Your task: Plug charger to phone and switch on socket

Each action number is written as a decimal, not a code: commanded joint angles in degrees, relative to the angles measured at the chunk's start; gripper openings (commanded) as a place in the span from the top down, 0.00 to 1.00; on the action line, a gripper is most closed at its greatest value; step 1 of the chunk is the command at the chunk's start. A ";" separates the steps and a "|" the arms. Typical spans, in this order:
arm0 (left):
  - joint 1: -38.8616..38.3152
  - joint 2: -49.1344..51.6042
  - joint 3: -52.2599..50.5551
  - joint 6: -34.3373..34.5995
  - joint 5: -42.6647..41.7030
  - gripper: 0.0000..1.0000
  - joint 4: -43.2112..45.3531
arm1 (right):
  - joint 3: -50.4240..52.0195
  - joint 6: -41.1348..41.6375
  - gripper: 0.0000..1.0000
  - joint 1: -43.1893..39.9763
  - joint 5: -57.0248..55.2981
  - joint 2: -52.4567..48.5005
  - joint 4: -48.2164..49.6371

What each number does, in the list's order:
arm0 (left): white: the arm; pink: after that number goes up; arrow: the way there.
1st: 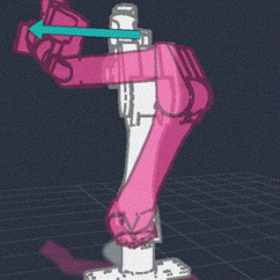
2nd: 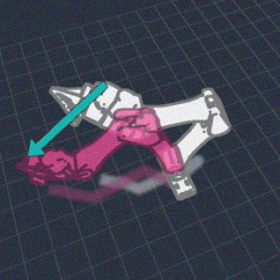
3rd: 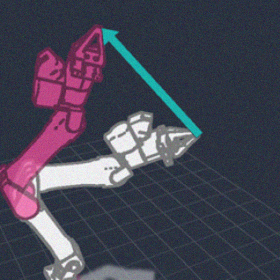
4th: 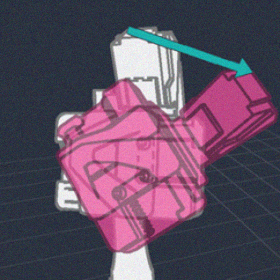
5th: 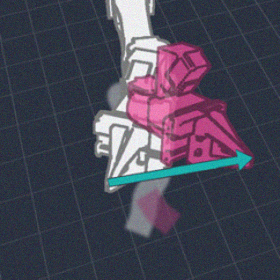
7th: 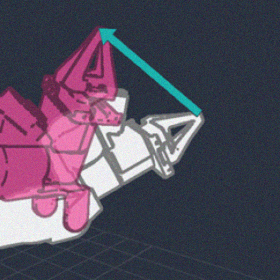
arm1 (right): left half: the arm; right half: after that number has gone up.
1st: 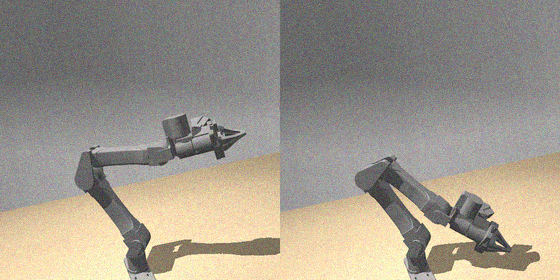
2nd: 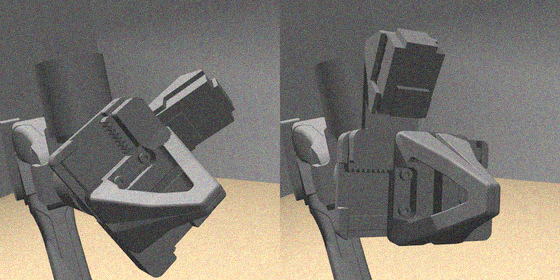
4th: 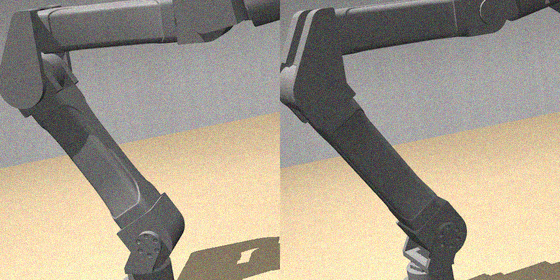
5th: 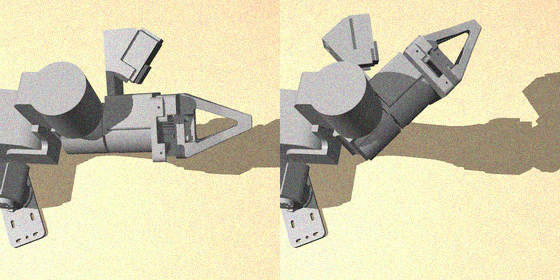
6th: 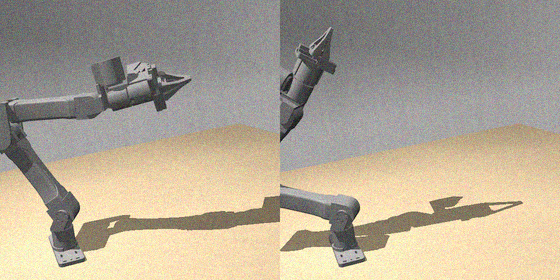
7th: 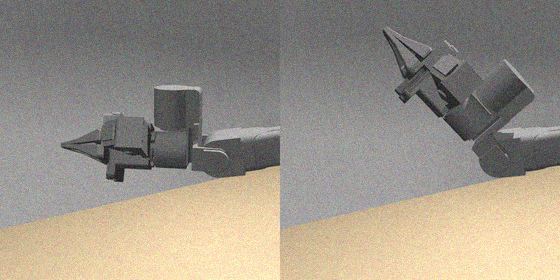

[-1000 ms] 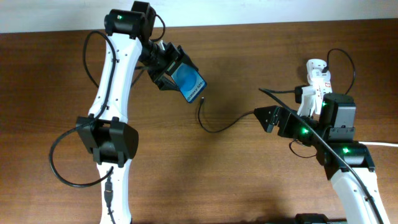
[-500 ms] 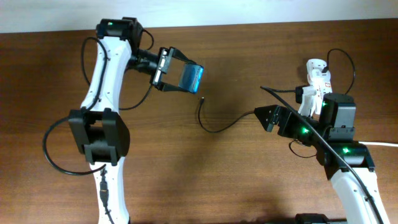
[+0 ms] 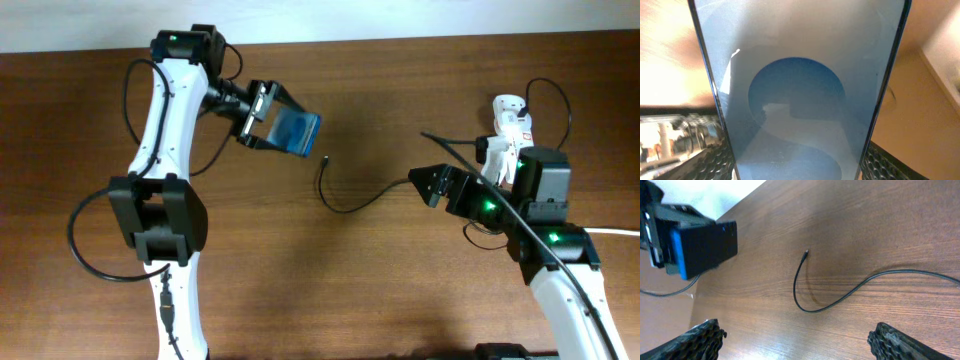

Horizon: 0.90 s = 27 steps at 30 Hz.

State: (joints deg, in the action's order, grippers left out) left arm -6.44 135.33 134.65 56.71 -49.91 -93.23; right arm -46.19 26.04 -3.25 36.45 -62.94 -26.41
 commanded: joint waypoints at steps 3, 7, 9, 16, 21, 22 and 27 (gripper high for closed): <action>-3.34 -1.18 -0.04 8.90 20.72 1.00 1.46 | -0.96 4.81 0.01 2.99 1.51 -6.88 5.70; -5.42 -1.18 -0.04 12.41 23.82 1.00 1.51 | -0.96 11.23 0.10 10.45 1.49 -12.70 15.96; -6.23 -1.18 -0.04 12.55 23.80 1.00 1.49 | -0.96 15.96 0.19 14.14 1.46 -15.85 21.70; -8.37 -1.18 -0.04 12.55 23.74 1.00 1.44 | -0.98 31.41 0.36 24.87 -10.69 -21.88 34.07; -10.14 -1.18 -0.04 12.52 22.51 1.00 1.49 | -0.98 38.99 0.48 28.52 -18.49 -21.88 34.62; -10.49 -1.18 -0.04 12.52 22.49 1.00 1.46 | -0.98 38.99 0.50 29.03 -19.15 -21.88 34.93; -12.90 -1.18 -0.04 12.50 21.29 1.00 1.51 | -0.98 38.99 0.59 29.55 -19.93 -22.10 34.99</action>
State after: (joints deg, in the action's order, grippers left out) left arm -18.06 135.33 134.63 68.45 -26.57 -91.66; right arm -46.50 64.51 25.78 18.41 -84.62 8.38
